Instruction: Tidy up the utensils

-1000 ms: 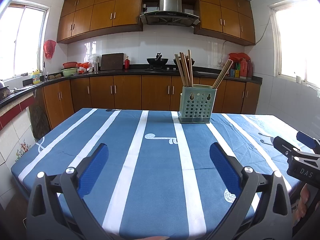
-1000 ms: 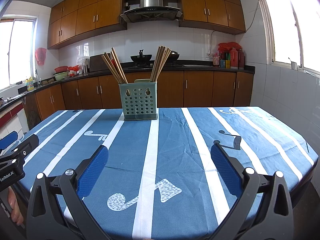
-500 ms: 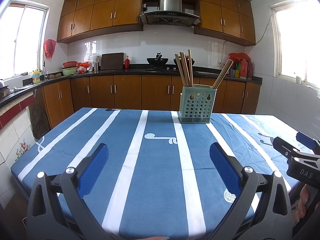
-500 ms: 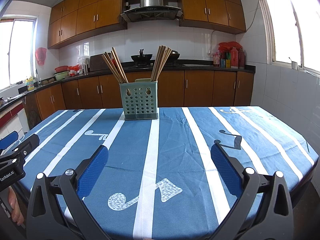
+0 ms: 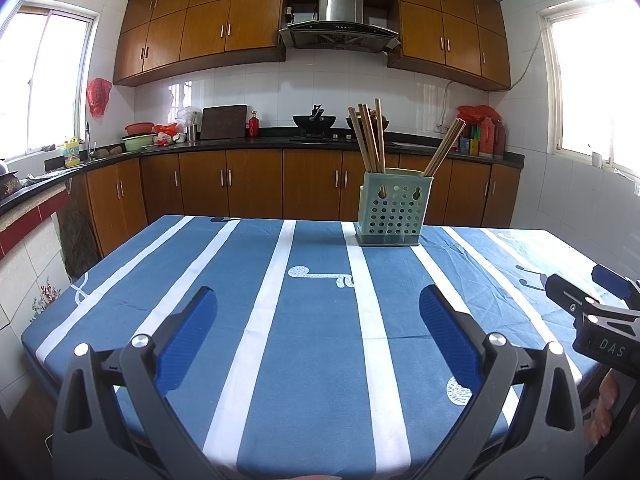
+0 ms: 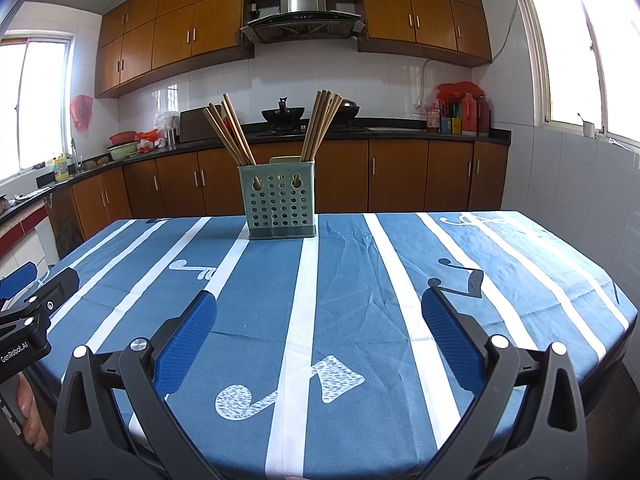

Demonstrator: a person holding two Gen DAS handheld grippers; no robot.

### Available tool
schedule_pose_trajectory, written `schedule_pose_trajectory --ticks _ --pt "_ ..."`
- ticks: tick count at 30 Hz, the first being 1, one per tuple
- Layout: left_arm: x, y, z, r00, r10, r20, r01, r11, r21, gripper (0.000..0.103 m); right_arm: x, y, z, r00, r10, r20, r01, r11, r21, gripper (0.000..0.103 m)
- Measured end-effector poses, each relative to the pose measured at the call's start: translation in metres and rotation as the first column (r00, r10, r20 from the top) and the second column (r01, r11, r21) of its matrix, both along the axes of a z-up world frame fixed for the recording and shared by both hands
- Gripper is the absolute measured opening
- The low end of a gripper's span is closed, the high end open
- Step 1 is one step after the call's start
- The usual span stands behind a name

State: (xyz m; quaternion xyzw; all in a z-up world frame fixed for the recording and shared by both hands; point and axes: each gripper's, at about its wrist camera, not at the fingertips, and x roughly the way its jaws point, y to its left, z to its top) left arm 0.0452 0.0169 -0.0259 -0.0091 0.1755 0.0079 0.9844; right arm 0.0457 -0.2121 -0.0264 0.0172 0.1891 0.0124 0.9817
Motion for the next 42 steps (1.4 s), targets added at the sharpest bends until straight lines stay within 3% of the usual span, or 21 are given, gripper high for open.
schedule_pose_trajectory --ticks 42 --pt "0.0004 -0.0027 -0.0019 1.000 0.003 -0.003 -0.003 1.000 -0.005 0.099 -0.0019 0.0002 -0.0010 1.000 0.000 -0.001 0.000 1.000 0.004 0.101"
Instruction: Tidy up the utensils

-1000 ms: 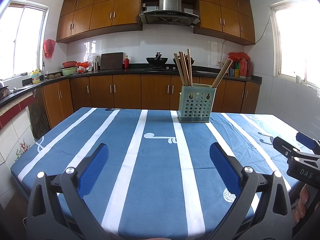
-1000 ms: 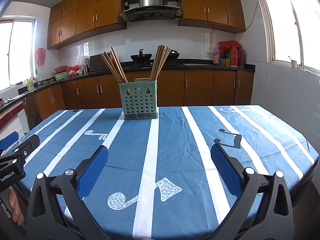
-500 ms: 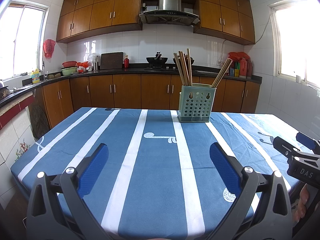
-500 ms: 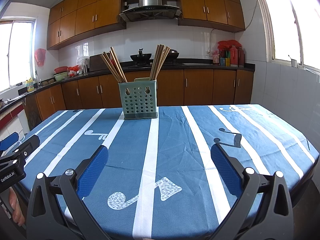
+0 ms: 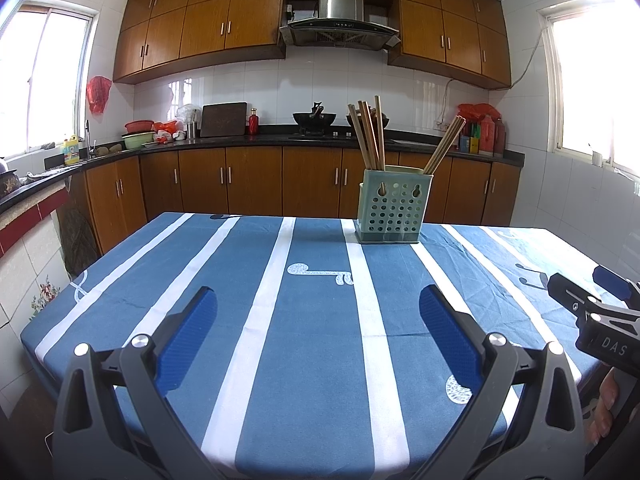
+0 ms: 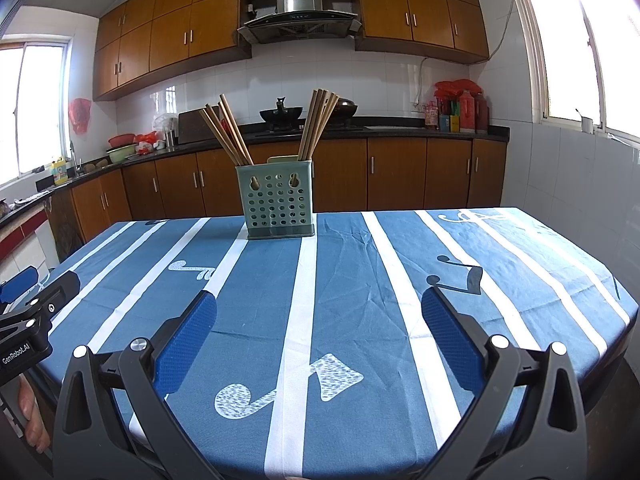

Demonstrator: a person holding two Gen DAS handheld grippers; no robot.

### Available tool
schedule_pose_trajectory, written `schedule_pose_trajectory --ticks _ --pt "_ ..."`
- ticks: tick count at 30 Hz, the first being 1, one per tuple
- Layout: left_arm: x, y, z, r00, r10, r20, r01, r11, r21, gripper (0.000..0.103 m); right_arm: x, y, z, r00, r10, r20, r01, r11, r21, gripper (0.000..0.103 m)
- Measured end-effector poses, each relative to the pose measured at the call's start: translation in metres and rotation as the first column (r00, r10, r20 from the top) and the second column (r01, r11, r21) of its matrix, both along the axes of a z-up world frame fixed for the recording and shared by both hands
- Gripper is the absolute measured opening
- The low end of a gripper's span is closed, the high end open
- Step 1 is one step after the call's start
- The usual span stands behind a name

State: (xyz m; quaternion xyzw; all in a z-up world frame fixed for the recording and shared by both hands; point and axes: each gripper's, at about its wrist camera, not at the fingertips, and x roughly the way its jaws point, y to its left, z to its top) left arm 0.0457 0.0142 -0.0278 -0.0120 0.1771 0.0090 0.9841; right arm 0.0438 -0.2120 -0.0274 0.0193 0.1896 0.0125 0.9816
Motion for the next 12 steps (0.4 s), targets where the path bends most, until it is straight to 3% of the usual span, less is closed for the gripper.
schedule_pose_trajectory --ticks 12 --pt "-0.0016 -0.0053 -0.0039 1.000 0.002 -0.007 -0.002 1.000 -0.006 0.099 0.0002 -0.0004 0.0003 1.000 0.000 -0.001 0.000 1.000 0.002 0.101"
